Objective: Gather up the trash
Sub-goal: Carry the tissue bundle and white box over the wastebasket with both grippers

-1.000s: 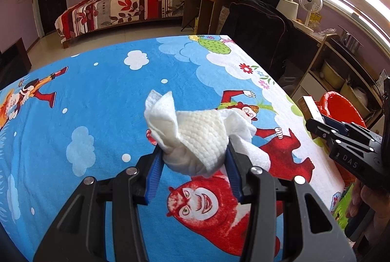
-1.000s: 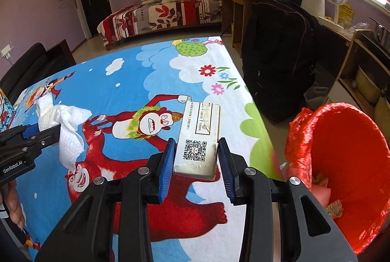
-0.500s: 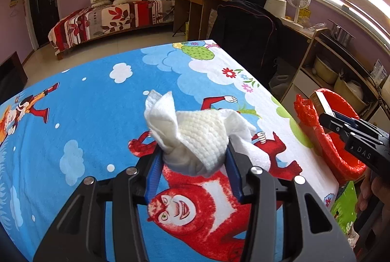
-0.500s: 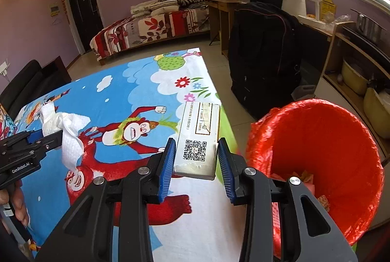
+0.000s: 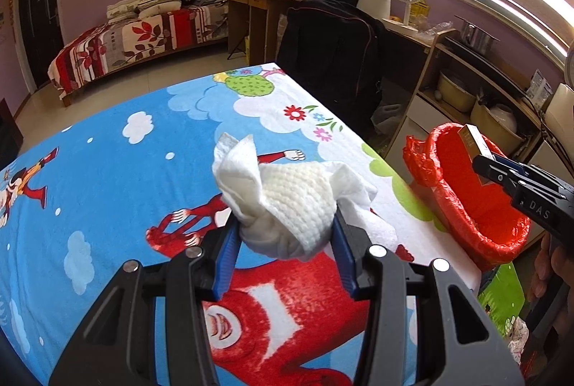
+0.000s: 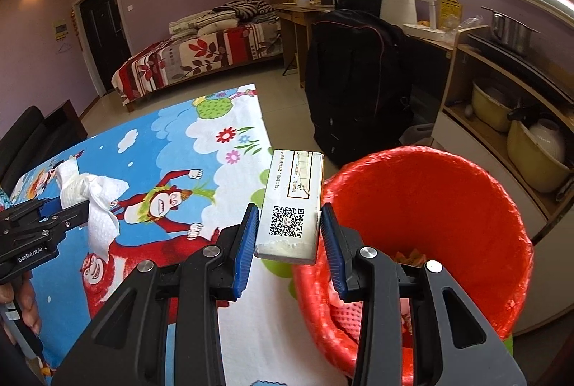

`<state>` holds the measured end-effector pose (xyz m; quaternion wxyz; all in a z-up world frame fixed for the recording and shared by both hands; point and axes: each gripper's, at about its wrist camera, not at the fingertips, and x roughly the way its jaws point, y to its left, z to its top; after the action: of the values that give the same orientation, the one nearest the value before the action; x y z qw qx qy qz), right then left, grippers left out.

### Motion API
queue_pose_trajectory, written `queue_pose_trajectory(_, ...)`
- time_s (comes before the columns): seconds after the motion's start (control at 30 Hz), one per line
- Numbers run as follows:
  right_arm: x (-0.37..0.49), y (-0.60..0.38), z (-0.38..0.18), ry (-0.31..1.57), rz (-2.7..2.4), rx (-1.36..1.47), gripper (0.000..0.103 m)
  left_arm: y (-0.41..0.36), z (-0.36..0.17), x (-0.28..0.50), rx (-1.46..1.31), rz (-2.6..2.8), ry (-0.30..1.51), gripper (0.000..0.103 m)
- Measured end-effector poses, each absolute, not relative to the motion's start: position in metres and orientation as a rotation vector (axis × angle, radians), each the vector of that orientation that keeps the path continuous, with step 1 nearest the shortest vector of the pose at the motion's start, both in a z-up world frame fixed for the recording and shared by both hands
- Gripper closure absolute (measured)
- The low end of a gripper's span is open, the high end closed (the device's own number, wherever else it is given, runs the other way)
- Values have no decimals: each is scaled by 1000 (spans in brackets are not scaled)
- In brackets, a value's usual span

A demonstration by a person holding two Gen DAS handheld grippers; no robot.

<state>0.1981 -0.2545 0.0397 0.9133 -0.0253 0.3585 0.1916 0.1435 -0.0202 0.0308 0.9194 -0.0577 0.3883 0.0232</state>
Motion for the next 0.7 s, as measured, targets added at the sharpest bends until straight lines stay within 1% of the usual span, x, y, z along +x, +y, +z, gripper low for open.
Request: queue_pose_trajectory(0.7,209,-315,38,739,290,-15,68,-88,36,189,-17,-105,801,57)
